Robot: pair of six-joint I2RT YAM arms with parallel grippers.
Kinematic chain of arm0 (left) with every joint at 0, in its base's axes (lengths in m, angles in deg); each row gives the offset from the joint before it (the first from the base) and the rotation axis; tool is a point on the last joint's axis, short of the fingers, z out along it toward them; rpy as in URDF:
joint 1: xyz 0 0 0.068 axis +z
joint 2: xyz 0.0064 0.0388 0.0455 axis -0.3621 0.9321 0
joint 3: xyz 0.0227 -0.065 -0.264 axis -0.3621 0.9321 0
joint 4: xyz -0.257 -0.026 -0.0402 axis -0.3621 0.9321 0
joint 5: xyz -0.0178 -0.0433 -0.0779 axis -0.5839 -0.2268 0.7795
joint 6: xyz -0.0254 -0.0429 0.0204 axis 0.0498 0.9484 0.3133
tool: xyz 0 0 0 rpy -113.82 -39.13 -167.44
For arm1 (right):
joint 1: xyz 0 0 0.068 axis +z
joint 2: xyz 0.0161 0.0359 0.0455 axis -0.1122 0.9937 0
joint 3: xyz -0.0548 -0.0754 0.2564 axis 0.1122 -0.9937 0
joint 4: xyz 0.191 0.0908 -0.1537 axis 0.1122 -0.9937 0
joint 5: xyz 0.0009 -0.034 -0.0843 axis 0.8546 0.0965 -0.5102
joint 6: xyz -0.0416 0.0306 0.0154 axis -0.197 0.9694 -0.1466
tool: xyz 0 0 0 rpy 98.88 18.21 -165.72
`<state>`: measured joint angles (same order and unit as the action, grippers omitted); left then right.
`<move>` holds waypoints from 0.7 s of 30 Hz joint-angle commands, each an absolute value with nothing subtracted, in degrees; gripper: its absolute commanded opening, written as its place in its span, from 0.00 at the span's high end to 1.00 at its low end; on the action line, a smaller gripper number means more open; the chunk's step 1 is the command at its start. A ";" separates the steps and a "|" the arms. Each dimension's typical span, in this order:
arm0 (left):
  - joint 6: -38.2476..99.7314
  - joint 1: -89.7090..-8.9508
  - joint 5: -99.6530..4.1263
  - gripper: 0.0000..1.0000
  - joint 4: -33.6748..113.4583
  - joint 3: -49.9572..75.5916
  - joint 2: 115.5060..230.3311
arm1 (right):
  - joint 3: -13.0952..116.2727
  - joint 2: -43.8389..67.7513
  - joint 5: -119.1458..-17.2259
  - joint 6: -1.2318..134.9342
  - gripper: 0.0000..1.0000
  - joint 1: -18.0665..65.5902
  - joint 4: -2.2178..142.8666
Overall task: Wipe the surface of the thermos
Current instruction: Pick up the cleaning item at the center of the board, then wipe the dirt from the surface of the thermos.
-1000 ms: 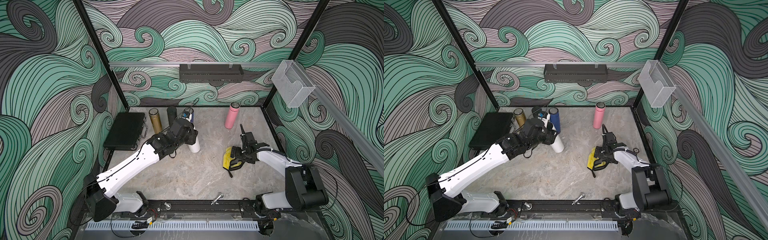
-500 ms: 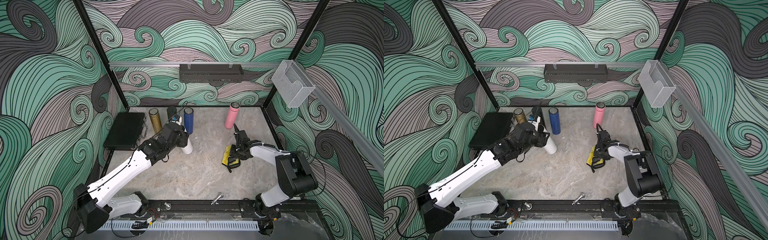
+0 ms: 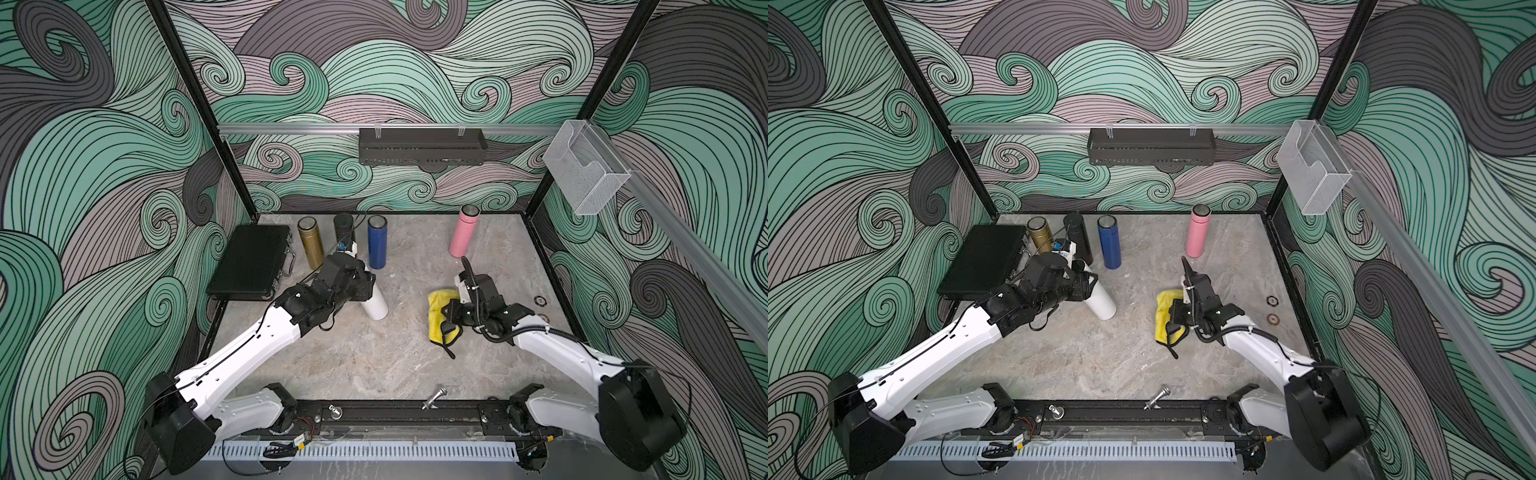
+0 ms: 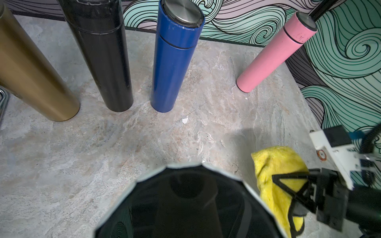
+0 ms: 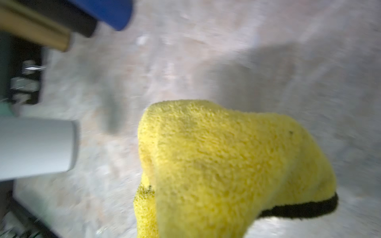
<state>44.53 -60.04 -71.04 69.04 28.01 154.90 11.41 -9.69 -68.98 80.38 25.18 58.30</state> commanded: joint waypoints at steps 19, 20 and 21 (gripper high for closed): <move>53.16 -59.46 -64.82 1.00 62.04 23.91 152.21 | 20.43 4.64 -85.46 83.45 1.00 46.80 67.63; 53.29 -59.46 -65.06 1.00 62.31 23.79 152.12 | 19.20 3.42 -86.44 83.65 1.00 47.35 67.24; 53.61 -59.46 -65.37 1.00 62.65 23.70 152.07 | 18.57 2.18 -87.23 83.46 1.00 47.93 66.90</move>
<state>51.76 -58.90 -67.76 67.36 27.97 154.85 20.83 4.10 -81.62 81.52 46.75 70.24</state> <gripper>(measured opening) 0.622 0.109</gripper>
